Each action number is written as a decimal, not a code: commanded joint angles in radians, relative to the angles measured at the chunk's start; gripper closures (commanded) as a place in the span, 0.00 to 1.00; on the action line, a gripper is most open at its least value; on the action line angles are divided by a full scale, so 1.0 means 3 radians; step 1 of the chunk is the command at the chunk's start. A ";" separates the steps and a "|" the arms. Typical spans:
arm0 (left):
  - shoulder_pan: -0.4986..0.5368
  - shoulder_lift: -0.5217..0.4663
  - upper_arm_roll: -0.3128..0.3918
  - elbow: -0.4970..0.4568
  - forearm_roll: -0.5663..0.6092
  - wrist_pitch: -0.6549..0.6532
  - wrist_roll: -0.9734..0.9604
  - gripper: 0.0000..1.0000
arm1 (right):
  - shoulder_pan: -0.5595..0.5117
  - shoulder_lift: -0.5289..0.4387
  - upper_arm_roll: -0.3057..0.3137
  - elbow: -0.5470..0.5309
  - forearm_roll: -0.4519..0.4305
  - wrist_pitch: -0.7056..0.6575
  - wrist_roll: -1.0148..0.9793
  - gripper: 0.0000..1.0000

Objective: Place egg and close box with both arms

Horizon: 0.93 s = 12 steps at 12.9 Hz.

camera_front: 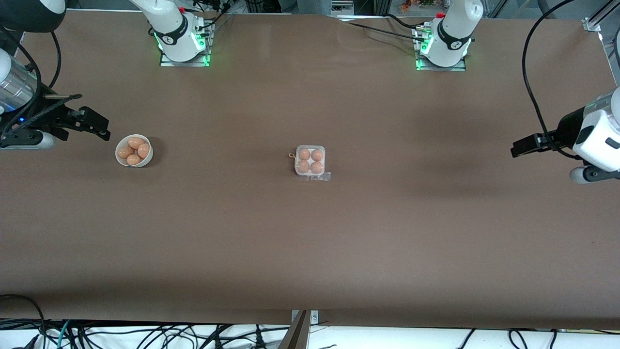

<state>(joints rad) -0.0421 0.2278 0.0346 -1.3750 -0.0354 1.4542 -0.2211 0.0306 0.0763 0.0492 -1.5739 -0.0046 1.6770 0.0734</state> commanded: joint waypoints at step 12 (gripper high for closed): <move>0.0064 -0.0749 -0.0059 -0.0954 0.0169 0.0425 0.0185 0.00 | 0.0000 -0.0014 0.0015 0.0005 -0.0036 -0.0011 0.0011 0.00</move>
<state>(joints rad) -0.0314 0.0414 0.0247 -1.6201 0.0080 1.5604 -0.1867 0.0307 0.0763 0.0494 -1.5740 -0.0046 1.6770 0.0734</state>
